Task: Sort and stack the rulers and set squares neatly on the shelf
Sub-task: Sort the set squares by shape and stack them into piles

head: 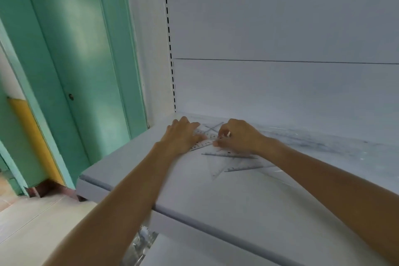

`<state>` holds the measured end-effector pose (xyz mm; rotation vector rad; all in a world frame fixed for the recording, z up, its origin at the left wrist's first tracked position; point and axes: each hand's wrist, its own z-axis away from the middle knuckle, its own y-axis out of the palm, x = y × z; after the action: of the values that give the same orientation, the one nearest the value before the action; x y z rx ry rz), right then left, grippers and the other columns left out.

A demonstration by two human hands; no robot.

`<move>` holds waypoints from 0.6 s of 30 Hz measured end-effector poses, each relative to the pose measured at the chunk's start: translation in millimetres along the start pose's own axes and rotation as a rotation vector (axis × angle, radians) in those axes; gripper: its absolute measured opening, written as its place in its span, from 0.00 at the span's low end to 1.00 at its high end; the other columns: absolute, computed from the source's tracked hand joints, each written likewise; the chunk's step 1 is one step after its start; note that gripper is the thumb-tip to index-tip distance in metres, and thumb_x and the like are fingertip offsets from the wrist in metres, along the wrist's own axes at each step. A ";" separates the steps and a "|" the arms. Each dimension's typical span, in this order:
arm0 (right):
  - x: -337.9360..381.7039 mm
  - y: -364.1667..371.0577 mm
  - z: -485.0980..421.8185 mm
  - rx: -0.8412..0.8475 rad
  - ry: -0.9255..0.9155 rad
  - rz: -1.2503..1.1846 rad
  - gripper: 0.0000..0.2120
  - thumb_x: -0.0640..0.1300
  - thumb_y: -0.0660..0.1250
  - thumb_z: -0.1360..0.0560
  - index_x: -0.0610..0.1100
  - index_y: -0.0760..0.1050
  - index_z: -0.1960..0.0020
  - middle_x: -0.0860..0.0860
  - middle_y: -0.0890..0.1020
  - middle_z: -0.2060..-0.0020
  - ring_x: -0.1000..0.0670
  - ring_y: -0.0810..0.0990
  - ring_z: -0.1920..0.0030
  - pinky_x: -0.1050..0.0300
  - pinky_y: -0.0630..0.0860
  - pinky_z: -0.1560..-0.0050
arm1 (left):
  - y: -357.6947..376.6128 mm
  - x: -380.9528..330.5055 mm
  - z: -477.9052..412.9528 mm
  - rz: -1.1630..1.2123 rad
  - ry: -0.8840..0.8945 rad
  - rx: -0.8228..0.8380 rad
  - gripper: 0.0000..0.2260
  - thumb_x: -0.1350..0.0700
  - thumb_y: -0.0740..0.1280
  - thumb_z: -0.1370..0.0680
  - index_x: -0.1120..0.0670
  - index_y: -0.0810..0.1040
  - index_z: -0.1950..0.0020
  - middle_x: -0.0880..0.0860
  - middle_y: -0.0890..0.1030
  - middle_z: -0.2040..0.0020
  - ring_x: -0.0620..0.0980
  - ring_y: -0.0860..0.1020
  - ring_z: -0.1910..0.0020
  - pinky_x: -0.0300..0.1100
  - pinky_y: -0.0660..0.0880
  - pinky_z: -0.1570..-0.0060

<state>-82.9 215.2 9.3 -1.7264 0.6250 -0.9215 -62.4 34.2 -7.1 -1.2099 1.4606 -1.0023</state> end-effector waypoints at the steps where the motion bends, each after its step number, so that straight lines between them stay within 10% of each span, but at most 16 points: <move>1: 1.4 -0.9 0.2 0.002 0.003 -0.012 0.17 0.54 0.68 0.27 0.41 0.78 0.49 0.47 0.78 0.51 0.47 0.77 0.50 0.56 0.73 0.50 | 0.0 1.3 -0.2 0.064 -0.017 0.002 0.27 0.40 0.62 0.25 0.52 0.66 0.30 0.59 0.67 0.35 0.59 0.66 0.36 0.51 0.65 0.37; 7: 13.3 1.4 3.7 -0.107 0.056 -0.091 0.03 0.39 0.65 0.26 0.40 0.76 0.53 0.46 0.80 0.51 0.46 0.78 0.50 0.52 0.76 0.47 | -4.2 9.4 4.0 0.457 -0.010 -0.143 0.34 0.50 0.74 0.31 0.52 0.64 0.29 0.55 0.74 0.42 0.52 0.74 0.47 0.43 0.69 0.46; 18: 15.9 8.4 -3.5 0.017 0.090 -0.230 0.42 0.54 0.72 0.31 0.46 0.53 0.25 0.51 0.78 0.42 0.51 0.73 0.39 0.61 0.66 0.43 | -8.1 12.6 5.7 0.449 -0.081 -0.282 0.38 0.54 0.67 0.26 0.56 0.46 0.25 0.59 0.63 0.37 0.57 0.68 0.38 0.44 0.66 0.44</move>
<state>-76.5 198.2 6.5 -1.7747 0.4813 -1.1672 -55.9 20.3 -2.5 -1.0320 1.7471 -0.4503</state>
